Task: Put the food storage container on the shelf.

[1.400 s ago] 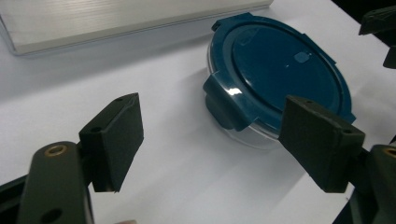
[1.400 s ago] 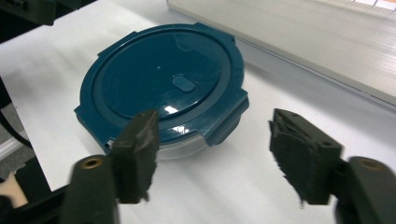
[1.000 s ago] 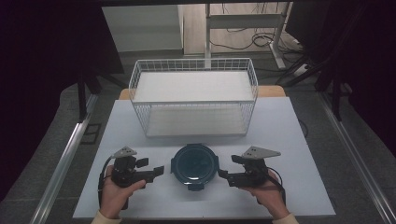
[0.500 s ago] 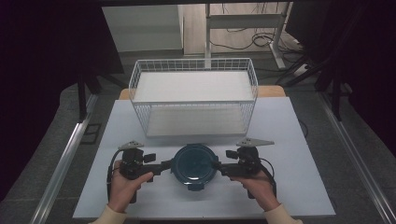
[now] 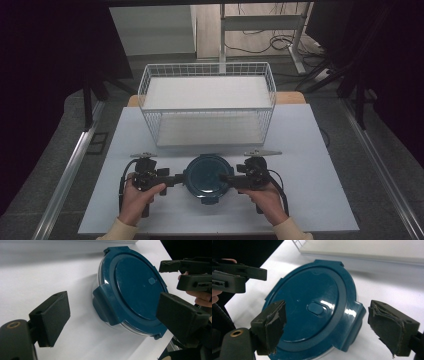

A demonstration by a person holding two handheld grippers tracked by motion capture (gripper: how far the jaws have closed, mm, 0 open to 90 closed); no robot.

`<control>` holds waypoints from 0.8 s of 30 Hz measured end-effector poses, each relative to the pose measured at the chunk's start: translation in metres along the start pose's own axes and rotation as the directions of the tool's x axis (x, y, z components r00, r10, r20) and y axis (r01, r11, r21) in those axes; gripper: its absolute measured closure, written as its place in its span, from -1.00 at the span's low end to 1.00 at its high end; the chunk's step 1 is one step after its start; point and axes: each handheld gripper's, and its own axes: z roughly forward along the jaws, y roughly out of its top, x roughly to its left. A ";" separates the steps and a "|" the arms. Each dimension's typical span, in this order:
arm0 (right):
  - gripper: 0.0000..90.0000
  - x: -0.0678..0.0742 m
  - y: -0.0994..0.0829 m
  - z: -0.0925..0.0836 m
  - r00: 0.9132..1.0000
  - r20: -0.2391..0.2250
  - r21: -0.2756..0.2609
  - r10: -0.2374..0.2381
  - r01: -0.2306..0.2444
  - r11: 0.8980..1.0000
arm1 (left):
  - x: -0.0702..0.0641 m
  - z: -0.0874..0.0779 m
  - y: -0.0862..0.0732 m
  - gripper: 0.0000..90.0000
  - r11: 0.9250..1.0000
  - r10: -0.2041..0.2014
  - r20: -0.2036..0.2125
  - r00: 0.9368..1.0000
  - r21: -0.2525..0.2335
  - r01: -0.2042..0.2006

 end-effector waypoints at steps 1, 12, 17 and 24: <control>-0.68 -0.001 -0.001 0.000 1.000 -0.003 0.000 0.008 -0.008 1.000 | -0.001 0.003 0.000 -0.72 1.000 -0.005 0.009 1.000 0.003 0.005; -0.72 -0.013 -0.006 0.012 0.994 -0.053 0.054 0.097 -0.094 0.994 | 0.006 0.024 -0.002 -0.68 0.997 -0.071 0.033 0.997 0.041 0.069; -0.74 -0.015 -0.007 0.020 0.988 -0.071 0.077 0.137 -0.132 0.988 | 0.004 0.032 -0.003 -0.68 0.996 -0.076 0.037 0.996 0.058 0.074; -0.70 -0.016 -0.010 0.027 0.982 -0.092 0.096 0.168 -0.159 0.983 | 0.007 0.043 -0.008 -0.64 0.988 -0.141 0.097 0.985 0.084 0.133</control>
